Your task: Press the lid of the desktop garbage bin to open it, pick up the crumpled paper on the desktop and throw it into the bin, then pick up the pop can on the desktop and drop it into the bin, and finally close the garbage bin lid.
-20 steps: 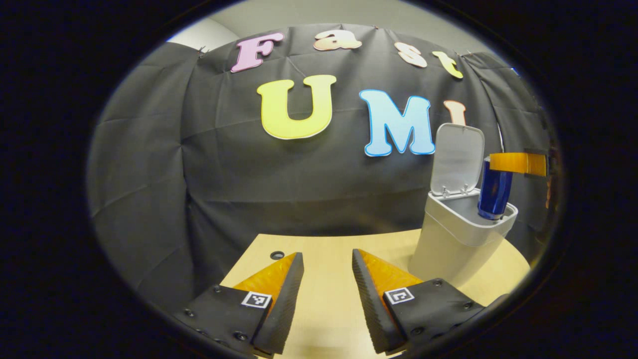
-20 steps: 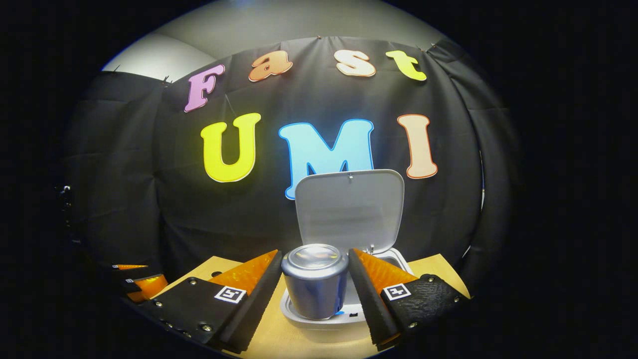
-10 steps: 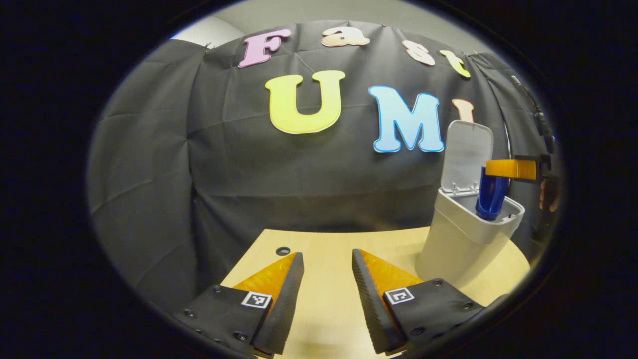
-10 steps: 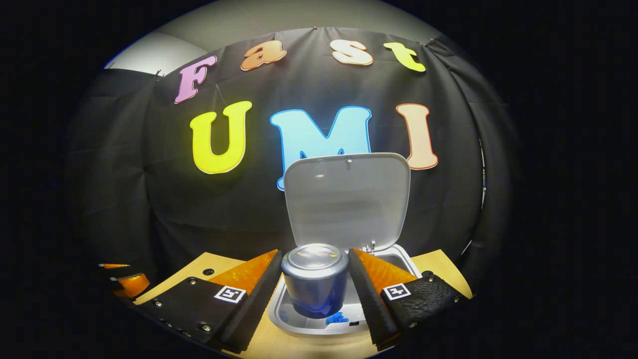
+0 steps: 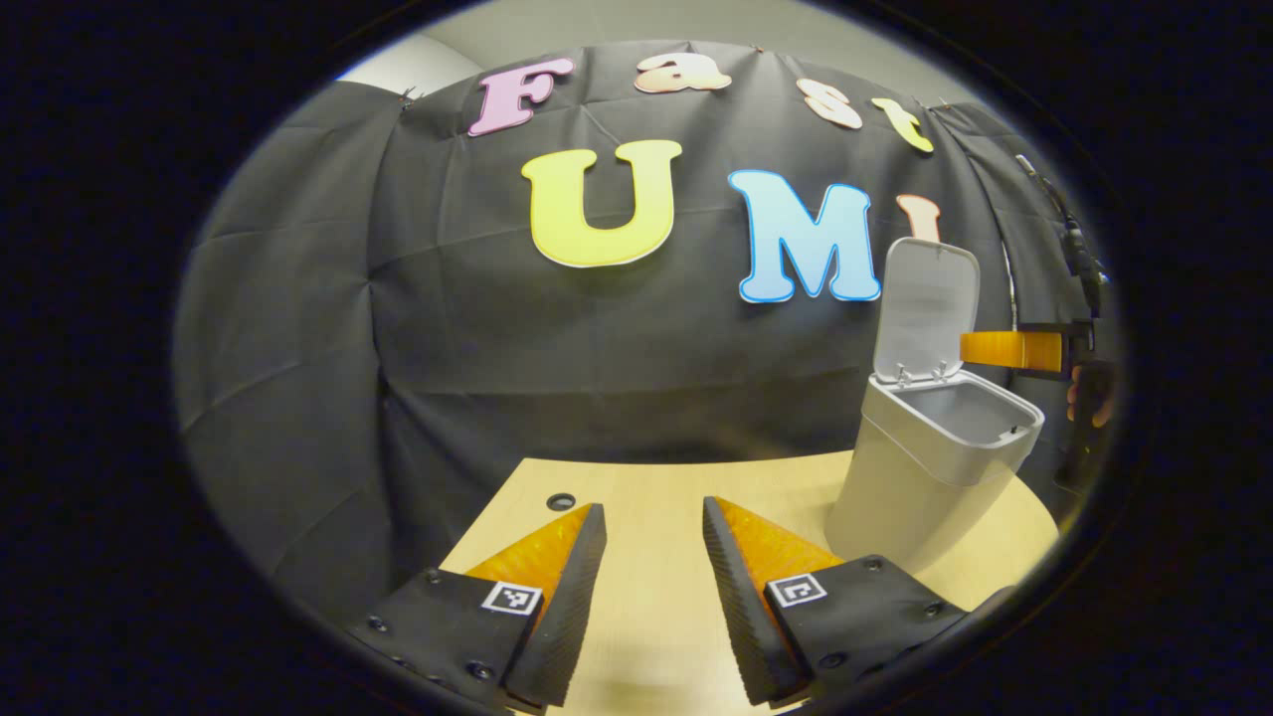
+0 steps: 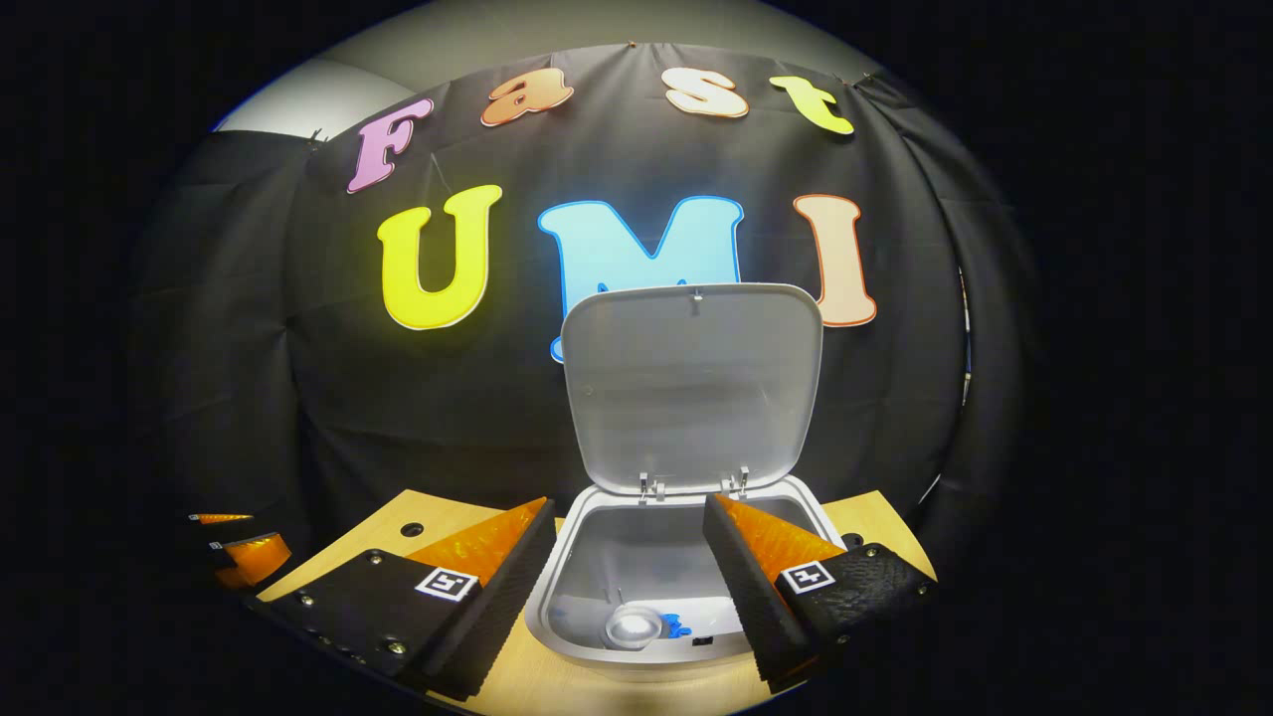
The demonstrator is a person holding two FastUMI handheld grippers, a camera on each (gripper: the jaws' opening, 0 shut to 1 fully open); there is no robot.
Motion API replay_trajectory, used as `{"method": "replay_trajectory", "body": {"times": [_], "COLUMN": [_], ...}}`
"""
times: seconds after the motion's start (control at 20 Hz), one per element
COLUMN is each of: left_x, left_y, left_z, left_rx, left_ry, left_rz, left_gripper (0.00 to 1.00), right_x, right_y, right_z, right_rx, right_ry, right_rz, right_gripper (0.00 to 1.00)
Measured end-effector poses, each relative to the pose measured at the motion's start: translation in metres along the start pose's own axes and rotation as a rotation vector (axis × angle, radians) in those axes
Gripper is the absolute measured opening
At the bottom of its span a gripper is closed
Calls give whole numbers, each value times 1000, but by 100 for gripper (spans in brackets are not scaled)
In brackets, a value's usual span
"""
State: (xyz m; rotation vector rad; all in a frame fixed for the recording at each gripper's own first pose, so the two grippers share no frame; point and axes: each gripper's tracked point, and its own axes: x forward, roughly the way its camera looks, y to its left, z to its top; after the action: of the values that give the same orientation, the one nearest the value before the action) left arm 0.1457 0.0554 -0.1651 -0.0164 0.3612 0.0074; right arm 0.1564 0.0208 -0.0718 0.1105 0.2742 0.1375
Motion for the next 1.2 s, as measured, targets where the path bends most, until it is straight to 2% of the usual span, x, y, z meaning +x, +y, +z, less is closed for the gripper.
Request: {"method": "replay_trajectory", "body": {"times": [0.35,0.8,1.2], "left_x": [-10,-18,-28], "left_y": [0,6,9], "left_z": [2,1,3], "left_rx": [-13,-40,-50], "left_ry": [0,-8,-19], "left_rz": [-5,7,28], "left_gripper": [68,68,69], "right_x": [-7,-10,-5], "right_y": [1,0,-13], "right_z": [7,85,118], "right_rx": [-22,-18,-13], "right_ry": [3,-138,-184], "right_rz": [2,-17,-52], "right_gripper": [95,95,95]}}
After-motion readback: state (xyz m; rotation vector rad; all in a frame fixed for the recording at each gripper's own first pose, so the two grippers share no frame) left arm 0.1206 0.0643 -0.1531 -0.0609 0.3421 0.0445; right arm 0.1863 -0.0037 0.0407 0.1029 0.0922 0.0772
